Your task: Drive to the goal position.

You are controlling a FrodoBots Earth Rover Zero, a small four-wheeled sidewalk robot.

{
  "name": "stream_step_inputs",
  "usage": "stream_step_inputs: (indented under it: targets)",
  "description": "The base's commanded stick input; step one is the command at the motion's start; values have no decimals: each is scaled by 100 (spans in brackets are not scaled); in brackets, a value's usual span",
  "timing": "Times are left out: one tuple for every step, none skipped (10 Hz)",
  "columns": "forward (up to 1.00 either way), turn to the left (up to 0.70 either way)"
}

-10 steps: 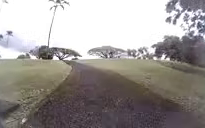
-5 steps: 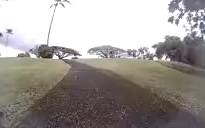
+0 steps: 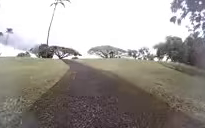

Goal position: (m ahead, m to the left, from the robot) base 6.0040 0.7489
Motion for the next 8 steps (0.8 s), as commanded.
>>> stream_step_inputs:
  targets:
    - [68,1]
    - [68,1]
    - [68,1]
    - [68,6]
    - [68,19]
    - [68,33]
    - [68,20]
    - [68,7]
